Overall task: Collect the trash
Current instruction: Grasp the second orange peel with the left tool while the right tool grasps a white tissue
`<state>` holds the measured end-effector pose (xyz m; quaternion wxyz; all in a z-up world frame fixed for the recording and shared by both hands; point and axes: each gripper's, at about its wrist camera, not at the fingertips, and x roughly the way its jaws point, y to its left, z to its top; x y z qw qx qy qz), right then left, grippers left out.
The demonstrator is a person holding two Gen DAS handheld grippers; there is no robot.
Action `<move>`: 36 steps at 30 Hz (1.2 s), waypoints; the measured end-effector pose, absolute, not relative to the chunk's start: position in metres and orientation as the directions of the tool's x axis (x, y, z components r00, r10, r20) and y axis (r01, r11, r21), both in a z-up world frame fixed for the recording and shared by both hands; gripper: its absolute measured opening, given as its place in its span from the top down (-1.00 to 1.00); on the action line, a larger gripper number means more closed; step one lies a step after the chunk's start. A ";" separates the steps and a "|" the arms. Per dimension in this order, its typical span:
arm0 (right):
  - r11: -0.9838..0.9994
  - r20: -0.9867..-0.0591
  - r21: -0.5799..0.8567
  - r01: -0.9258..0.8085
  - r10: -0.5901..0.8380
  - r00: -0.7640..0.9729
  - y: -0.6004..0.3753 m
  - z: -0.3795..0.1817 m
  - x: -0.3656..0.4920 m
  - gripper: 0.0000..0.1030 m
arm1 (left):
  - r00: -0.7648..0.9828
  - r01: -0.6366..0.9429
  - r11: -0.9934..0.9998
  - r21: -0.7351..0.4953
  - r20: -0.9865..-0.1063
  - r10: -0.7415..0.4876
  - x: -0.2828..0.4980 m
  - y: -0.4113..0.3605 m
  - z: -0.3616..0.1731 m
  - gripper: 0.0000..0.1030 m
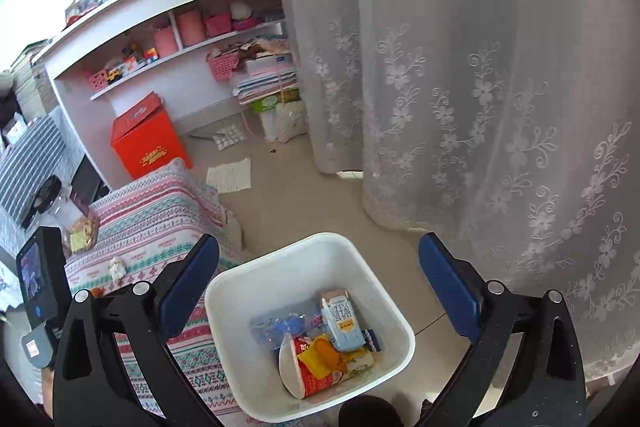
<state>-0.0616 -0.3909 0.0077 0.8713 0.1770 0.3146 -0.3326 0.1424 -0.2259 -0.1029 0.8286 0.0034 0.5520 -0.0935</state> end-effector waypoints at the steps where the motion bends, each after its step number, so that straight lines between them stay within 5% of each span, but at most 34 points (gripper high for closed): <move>1: 0.729 -0.671 0.101 0.677 -0.452 0.587 -0.387 0.007 -0.058 -0.86 | 0.366 0.096 0.991 -0.098 -0.922 -0.126 0.152 -0.212 -0.111 -0.42; 8: 0.777 -0.708 0.097 0.621 -0.384 0.592 -0.373 0.001 -0.042 -0.86 | 0.381 -0.094 0.990 -0.103 -0.923 -0.059 0.198 -0.148 -0.142 -0.32; 15: 0.796 -0.725 0.098 0.598 -0.355 0.591 -0.363 -0.002 -0.026 -0.86 | 0.337 -0.110 0.987 -0.114 -0.939 -0.070 0.221 -0.126 -0.161 0.29; 22: 0.816 -0.733 0.066 0.574 -0.351 0.583 -0.346 -0.005 -0.006 -0.86 | 0.333 -0.022 0.989 -0.144 -0.934 -0.128 0.217 -0.121 -0.158 0.67; 31: 0.871 -0.774 0.040 0.489 -0.283 0.567 -0.306 -0.019 0.038 -0.86 | 0.402 -0.014 0.972 -0.233 -0.892 -0.208 0.182 -0.020 -0.084 0.69; 36: 0.923 -0.789 -0.006 0.386 -0.241 0.565 -0.266 -0.029 0.075 -0.86 | 0.564 -0.031 0.958 -0.284 -0.796 -0.217 0.136 0.049 -0.021 0.69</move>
